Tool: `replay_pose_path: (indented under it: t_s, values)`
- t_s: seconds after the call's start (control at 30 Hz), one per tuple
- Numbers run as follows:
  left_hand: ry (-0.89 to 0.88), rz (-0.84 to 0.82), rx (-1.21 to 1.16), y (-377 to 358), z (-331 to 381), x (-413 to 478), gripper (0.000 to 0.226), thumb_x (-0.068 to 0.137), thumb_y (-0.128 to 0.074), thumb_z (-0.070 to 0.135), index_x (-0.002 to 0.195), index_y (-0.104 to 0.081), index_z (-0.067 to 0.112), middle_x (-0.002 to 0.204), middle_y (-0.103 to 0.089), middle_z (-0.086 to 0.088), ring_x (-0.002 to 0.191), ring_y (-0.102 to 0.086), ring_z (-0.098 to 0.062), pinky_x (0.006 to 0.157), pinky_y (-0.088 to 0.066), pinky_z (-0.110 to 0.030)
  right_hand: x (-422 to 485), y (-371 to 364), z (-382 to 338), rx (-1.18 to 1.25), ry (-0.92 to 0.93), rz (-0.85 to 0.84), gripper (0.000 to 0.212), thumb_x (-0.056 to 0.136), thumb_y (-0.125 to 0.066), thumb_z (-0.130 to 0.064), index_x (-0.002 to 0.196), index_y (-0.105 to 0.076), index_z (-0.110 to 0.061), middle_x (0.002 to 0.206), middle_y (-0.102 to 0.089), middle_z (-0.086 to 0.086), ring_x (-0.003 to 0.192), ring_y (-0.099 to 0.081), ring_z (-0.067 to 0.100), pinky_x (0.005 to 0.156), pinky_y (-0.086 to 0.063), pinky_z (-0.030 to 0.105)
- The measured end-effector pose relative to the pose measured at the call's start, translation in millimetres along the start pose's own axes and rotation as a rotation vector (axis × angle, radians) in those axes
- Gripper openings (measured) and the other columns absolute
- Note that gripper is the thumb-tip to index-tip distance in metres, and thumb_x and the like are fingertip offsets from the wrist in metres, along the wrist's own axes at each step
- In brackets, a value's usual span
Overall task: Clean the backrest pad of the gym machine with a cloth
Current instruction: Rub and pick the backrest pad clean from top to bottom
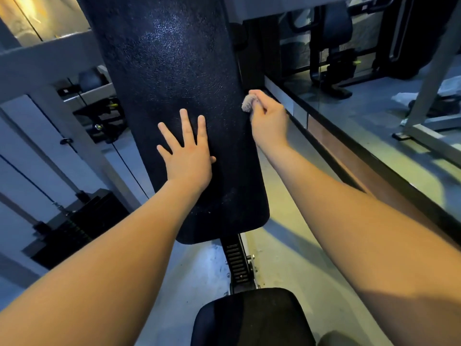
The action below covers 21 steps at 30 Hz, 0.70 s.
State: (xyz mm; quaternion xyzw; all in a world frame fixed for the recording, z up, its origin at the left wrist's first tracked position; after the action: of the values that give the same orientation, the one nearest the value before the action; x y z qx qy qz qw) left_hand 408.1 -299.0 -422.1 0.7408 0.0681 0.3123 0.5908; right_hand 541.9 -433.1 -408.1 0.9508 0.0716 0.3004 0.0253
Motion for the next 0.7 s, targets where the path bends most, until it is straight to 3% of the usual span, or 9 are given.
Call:
replay_pose_path:
  t_s: [0.1,0.2,0.27,0.37,0.47,0.53,0.63,0.7]
  values:
    - [-0.014,0.004,-0.006,-3.5,-0.8,-0.3,0.093,0.102,-0.052,0.041,0.157,0.022,0.025,0.158,0.04,-0.009,0.143,0.022,-0.057,0.114,-0.017,-0.072,-32.4,5.6,24.0,-0.015,0.001,-0.061,0.03,0.104,-0.046,-0.019,0.107,-0.071,-0.035,0.098,-0.074,-0.015,0.09,-0.067,0.004,0.081,-0.053,0.026]
    - [0.002,0.012,0.0,-4.9,2.8,0.2,0.093,0.102,-0.052,0.038,0.157,0.021,0.022,0.158,0.04,-0.012,0.142,0.023,-0.058,0.114,-0.016,-0.073,-81.7,15.9,75.4,-0.139,-0.133,-0.195,0.03,0.103,-0.048,-0.026,0.119,-0.068,-0.041,0.089,-0.073,0.005,0.082,-0.066,0.023,0.077,-0.053,0.032]
    - [0.01,0.013,-0.001,-4.4,6.3,-0.4,0.092,0.102,-0.052,0.037,0.157,0.021,0.021,0.158,0.039,-0.014,0.142,0.022,-0.059,0.113,-0.015,-0.074,-86.9,16.8,88.1,-0.138,-0.235,-0.235,0.027,0.1,-0.05,-0.025,0.107,-0.075,-0.032,0.077,-0.072,0.0,0.074,-0.063,0.023,0.078,-0.057,0.038]
    - [0.002,0.016,0.0,-4.3,5.4,-0.4,0.092,0.102,-0.051,0.038,0.157,0.021,0.021,0.158,0.039,-0.014,0.142,0.022,-0.06,0.113,-0.016,-0.074,-47.1,10.2,57.8,-0.002,-0.218,-0.116,0.033,0.098,-0.049,-0.018,0.079,-0.075,-0.025,0.058,-0.057,-0.012,0.054,-0.047,0.007,0.061,-0.043,0.025]
    - [0.0,0.012,-0.008,-3.0,0.8,-1.0,0.093,0.102,-0.052,0.041,0.157,0.02,0.024,0.159,0.038,-0.01,0.144,0.021,-0.057,0.114,-0.016,-0.073,-13.4,2.5,29.4,0.067,-0.143,-0.073,0.03,0.102,-0.05,-0.019,0.112,-0.078,-0.027,0.077,-0.067,-0.017,0.058,-0.052,-0.005,0.056,-0.042,0.015]
    - [-0.006,0.013,-0.015,-2.3,0.2,-2.2,0.093,0.101,-0.053,0.041,0.158,0.019,0.026,0.16,0.037,-0.008,0.144,0.021,-0.055,0.115,-0.015,-0.072,-28.7,2.3,42.2,0.019,-0.118,-0.104,0.032,0.104,-0.049,-0.024,0.124,-0.074,-0.032,0.074,-0.068,-0.013,0.061,-0.053,0.0,0.059,-0.041,0.021]
    - [0.004,0.021,-0.017,-2.6,2.7,-2.0,0.093,0.101,-0.054,0.038,0.158,0.019,0.026,0.16,0.038,-0.009,0.144,0.022,-0.056,0.115,-0.013,-0.072,-85.6,9.4,93.3,-0.062,-0.249,-0.222,0.032,0.105,-0.049,-0.027,0.122,-0.074,-0.037,0.082,-0.073,-0.012,0.074,-0.064,0.007,0.075,-0.054,0.028]
    - [0.023,0.022,-0.02,-2.9,3.4,-2.7,0.093,0.101,-0.054,0.037,0.157,0.02,0.025,0.159,0.038,-0.009,0.144,0.022,-0.056,0.115,-0.013,-0.073,-107.6,13.2,114.2,-0.055,-0.348,-0.326,0.03,0.103,-0.052,-0.029,0.101,-0.08,-0.038,0.07,-0.068,-0.022,0.068,-0.061,0.005,0.08,-0.057,0.033]
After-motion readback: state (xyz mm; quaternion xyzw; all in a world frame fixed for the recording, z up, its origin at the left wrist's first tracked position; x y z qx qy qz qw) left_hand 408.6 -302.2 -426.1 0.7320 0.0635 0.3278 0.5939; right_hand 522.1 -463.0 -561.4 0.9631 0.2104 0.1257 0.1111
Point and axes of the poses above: each hand's wrist, its own x-axis towards the middle knuckle, its own y-axis out of the back of the hand, z = x × y, the point moved 4 cm from there along x, towards the middle knuckle
